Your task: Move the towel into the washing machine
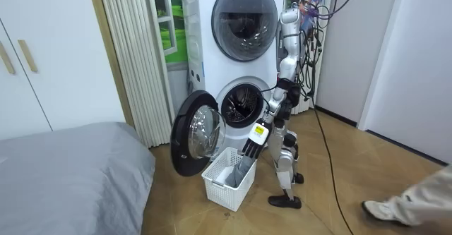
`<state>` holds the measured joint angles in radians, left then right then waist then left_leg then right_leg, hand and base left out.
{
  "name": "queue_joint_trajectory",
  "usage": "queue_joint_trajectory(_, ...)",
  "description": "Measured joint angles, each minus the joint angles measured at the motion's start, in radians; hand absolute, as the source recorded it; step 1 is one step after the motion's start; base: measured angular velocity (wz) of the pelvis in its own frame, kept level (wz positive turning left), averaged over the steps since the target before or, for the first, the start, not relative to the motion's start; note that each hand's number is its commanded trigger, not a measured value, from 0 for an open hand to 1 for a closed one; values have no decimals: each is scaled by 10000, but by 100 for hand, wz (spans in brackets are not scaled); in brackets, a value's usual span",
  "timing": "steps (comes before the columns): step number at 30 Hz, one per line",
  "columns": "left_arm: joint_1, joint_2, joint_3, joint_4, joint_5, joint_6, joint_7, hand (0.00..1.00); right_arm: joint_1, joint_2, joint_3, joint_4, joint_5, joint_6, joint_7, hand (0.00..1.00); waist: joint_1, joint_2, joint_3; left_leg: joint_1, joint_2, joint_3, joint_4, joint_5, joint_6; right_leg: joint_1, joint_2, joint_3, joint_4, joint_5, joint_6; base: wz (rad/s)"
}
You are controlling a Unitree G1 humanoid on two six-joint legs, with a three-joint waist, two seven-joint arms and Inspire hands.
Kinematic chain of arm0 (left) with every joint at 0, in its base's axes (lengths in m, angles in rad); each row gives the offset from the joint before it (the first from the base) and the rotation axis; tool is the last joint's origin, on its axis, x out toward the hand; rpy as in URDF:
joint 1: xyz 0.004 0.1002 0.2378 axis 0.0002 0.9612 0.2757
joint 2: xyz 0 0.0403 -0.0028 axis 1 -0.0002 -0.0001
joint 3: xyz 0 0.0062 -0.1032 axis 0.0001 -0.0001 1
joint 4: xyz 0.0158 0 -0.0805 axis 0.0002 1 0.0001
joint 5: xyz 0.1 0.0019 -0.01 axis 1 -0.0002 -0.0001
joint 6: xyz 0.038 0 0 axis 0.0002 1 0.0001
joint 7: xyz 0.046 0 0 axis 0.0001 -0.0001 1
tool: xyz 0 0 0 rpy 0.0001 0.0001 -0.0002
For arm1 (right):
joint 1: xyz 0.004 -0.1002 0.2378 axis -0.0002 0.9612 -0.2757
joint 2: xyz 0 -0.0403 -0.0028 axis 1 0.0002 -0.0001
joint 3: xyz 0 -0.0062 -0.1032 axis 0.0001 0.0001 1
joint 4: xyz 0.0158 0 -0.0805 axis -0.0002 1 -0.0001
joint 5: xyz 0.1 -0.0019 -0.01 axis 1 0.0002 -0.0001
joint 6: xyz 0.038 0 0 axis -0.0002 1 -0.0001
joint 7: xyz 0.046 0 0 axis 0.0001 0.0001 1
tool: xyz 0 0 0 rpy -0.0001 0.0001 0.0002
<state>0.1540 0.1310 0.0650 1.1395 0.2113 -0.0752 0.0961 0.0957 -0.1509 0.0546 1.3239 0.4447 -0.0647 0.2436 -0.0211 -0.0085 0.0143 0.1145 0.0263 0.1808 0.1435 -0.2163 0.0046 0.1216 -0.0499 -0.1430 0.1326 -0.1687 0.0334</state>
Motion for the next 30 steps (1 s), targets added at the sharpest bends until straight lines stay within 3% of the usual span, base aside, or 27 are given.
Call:
queue_joint_trajectory(6, 5, 5, -2, -3, 26, 0, -49, 0, 0, 0, 23, -55, 0, 1, 1, 0, 2, -10, -5, -45, -12, 7, 84, -24, 14, -23, 0, 26, 2, 0, -2, -7)
queue_joint_trajectory(10, -78, 35, 7, -5, 113, 0, -179, 0, -57, -16, 19, -34, 1, -7, 23, 0, -7, -34, -79, -170, -20, 1, 154, -22, 17, -119, -11, 25, 3, 1, -4, 0)
queue_joint_trajectory(13, -181, 33, -20, -6, 425, -8, -191, 0, -99, -50, 9, 22, 0, -29, 222, 0, -25, 0, -88, -224, -16, -16, 183, -23, 19, -213, -16, 10, 35, 3, -8, 0)
queue_joint_trajectory(20, -819, 63, -816, -18, 1193, -106, 114, 0, -447, -177, 250, 161, -32, -29, 672, 0, -143, 58, -110, -913, -16, -40, 302, 1, 48, -879, -40, 17, 204, 10, -19, 0)
queue_joint_trajectory(25, -1625, 38, -1236, -15, 2251, -426, 241, 0, -981, -144, 346, 370, -644, -223, 877, 0, -351, 40, -68, -1756, -16, -121, 696, 4, 54, -1756, -95, 37, 546, 10, -20, -2)
queue_joint_trajectory(30, -3058, -75, -1519, 596, 2673, -867, 522, 0, -2171, -110, 426, 530, -2597, -389, 597, 0, -353, 123, 206, -3139, -5, -123, 1254, 46, 126, -3498, -191, 158, 1589, 10, -20, -21)
